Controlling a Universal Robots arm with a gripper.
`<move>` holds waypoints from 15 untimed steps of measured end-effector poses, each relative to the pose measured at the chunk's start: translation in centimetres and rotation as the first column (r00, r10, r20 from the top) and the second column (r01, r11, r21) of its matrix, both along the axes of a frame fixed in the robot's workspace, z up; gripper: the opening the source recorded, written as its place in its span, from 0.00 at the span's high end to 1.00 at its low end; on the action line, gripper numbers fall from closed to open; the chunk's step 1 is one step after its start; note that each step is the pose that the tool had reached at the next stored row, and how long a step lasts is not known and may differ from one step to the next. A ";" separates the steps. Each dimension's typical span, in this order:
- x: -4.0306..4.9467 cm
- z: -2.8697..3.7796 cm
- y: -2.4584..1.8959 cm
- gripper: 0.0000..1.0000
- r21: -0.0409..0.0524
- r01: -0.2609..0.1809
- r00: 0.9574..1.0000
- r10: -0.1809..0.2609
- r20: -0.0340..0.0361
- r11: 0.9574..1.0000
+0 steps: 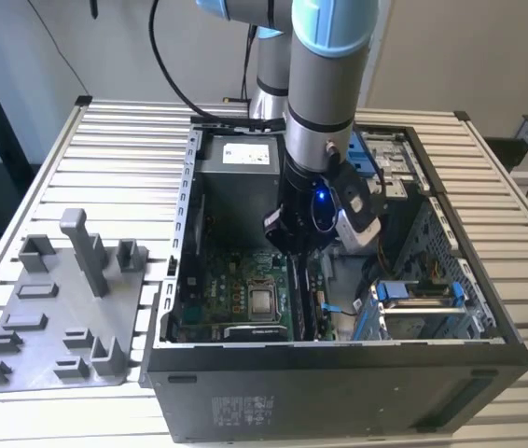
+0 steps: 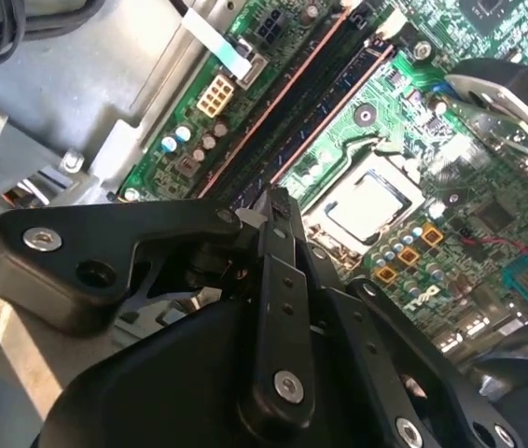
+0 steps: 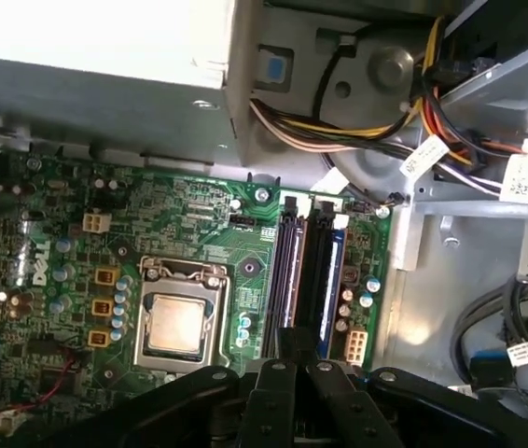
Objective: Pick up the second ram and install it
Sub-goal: 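Press down the second ram until it locks into place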
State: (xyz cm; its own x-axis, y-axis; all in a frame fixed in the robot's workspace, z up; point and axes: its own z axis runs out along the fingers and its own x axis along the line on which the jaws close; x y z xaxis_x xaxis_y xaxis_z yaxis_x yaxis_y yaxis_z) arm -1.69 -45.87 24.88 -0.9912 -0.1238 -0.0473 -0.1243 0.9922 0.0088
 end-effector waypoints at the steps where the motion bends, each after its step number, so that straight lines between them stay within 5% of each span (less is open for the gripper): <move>1: 0.00 0.00 0.00 0.89 0.000 -0.015 1.000 0.015 0.000 1.000; 5: 0.00 -0.02 0.00 0.89 -0.001 -0.086 0.996 0.086 0.000 0.996; 15: 0.00 -0.12 0.00 0.89 -0.005 -0.204 0.979 0.204 -0.001 0.979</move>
State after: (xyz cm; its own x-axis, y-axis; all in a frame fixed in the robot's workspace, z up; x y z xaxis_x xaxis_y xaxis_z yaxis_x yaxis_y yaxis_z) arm -1.70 -45.87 24.76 -0.9450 -0.3238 -0.0462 -0.3243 0.9459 0.0043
